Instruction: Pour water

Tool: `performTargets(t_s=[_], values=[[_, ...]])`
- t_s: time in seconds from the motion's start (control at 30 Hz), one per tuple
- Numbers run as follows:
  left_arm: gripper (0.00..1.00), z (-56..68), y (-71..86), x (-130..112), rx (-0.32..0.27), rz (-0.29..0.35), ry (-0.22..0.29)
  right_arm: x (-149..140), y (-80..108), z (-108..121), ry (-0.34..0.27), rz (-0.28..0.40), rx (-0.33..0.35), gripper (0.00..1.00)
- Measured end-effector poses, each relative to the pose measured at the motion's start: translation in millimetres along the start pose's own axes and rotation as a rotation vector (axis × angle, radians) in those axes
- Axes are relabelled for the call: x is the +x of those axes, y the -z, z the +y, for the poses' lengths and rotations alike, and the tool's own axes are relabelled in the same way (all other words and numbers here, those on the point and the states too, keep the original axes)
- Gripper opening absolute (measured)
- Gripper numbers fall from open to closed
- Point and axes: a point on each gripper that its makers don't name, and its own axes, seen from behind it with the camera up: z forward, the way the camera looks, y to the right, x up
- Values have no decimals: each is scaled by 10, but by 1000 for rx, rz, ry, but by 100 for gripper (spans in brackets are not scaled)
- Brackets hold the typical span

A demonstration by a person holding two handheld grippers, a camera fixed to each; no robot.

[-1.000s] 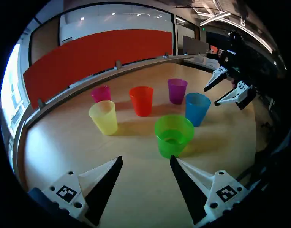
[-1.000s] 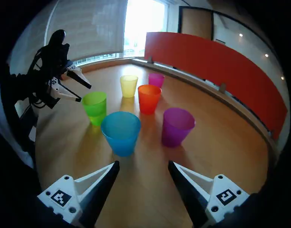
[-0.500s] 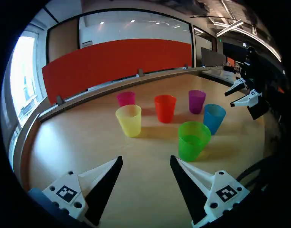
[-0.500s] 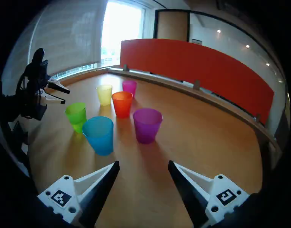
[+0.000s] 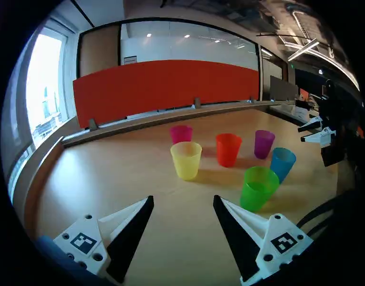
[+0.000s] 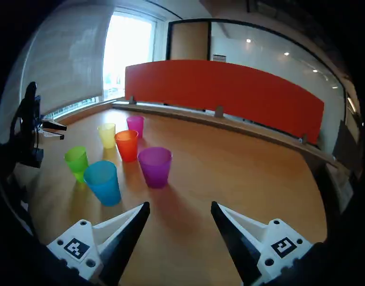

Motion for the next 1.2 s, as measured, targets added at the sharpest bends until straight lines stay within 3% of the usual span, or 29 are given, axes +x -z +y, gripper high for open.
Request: performTargets(t_s=[0.2,0.5,0.7,1.0,1.2], values=[[92,-124,9,124,45,56,43,161,-10,154,-6,70,-63,100],[92,-335,24,219,98,133,144,430,3,414,39,174,-187,100],[92,-448,47,312,132,170,142,637,-5,525,33,250,-254,100],[92,-450,55,531,161,268,163,958,-6,581,-17,379,-315,100],[92,-546,139,708,196,342,180,1157,71,677,-36,461,-377,100]])
